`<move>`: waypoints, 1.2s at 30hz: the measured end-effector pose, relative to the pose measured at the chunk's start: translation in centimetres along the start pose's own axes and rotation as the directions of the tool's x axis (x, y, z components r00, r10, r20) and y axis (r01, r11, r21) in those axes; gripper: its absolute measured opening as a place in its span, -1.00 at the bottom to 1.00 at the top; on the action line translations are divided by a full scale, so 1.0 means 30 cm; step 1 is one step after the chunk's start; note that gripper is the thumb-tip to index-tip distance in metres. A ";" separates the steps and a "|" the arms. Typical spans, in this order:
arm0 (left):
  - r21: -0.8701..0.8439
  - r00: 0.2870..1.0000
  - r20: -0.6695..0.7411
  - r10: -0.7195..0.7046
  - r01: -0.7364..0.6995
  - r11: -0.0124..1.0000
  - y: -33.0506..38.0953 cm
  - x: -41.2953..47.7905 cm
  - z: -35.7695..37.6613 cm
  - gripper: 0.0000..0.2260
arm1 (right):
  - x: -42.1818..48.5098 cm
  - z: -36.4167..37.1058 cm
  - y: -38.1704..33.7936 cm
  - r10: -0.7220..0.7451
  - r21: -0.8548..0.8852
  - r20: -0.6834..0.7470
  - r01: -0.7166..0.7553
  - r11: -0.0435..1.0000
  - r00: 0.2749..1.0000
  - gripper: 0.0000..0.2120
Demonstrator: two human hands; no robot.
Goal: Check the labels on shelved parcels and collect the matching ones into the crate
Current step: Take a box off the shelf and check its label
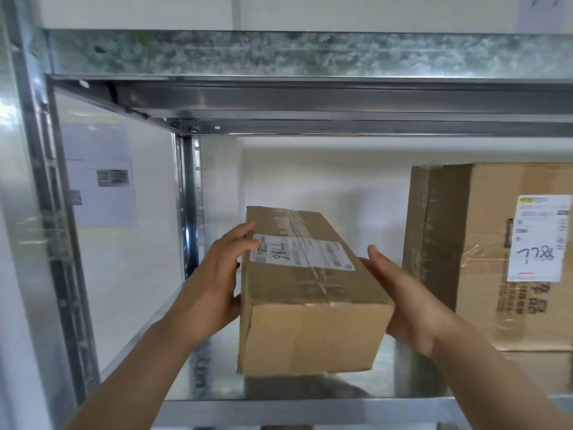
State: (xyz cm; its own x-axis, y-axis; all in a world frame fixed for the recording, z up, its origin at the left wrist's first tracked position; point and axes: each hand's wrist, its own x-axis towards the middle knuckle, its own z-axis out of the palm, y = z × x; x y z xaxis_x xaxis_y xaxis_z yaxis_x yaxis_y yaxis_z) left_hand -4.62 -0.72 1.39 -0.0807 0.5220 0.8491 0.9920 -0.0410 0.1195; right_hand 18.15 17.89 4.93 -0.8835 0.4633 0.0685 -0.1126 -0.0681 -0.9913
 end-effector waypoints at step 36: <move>-0.709 0.752 0.189 -0.631 0.549 0.442 0.151 0.059 0.057 -0.21 | 0.125 0.038 0.074 -0.370 0.062 0.111 0.365 0.929 0.922 -0.45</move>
State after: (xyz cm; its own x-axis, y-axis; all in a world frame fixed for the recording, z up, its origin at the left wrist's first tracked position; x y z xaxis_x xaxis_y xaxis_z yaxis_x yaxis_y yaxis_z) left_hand -0.11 1.48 2.57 -0.6684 0.5795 0.4664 0.3253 -0.3362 0.8838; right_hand 14.07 18.47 3.13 -0.8240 0.3542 0.4421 -0.4550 0.0511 -0.8890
